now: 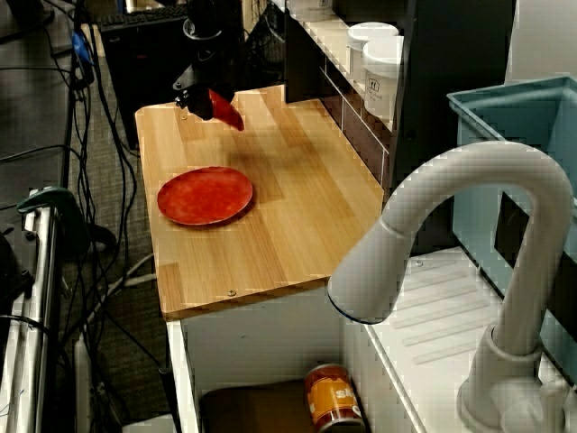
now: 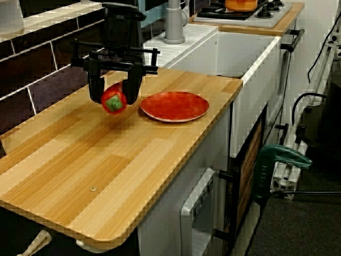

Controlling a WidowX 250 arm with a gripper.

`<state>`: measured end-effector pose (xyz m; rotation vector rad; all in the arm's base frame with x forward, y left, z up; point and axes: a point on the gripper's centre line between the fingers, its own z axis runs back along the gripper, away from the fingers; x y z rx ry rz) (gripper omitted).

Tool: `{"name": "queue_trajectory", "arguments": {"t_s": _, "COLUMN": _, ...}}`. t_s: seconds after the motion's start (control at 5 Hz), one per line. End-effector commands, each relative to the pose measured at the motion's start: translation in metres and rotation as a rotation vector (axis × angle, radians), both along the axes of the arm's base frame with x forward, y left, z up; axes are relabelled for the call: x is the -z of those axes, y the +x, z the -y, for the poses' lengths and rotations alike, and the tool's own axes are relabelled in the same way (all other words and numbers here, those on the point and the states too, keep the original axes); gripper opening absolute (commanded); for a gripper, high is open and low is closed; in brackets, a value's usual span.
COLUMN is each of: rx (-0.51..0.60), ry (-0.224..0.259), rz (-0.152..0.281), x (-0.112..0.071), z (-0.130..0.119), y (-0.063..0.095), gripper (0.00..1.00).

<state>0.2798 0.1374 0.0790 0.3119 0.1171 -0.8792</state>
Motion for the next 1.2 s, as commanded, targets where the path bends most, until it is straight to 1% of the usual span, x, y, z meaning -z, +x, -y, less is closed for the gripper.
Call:
{"name": "queue_trajectory", "arguments": {"t_s": 0.0, "rx": 0.001, "ry": 0.039, "rz": 0.049, "x": -0.006, "z": 0.002, "y": 0.016, "gripper": 0.00}}
{"name": "queue_trajectory", "arguments": {"t_s": 0.6, "rx": -0.006, "ry": 0.050, "rz": 0.053, "x": -0.003, "z": 0.007, "y": 0.015, "gripper": 0.00}}
{"name": "queue_trajectory", "arguments": {"t_s": 0.8, "rx": -0.100, "ry": 0.092, "rz": 0.074, "x": 0.008, "z": 0.012, "y": 0.025, "gripper": 0.00}}
{"name": "queue_trajectory", "arguments": {"t_s": 1.0, "rx": -0.129, "ry": 0.101, "rz": 0.072, "x": 0.012, "z": 0.013, "y": 0.025, "gripper": 0.00}}
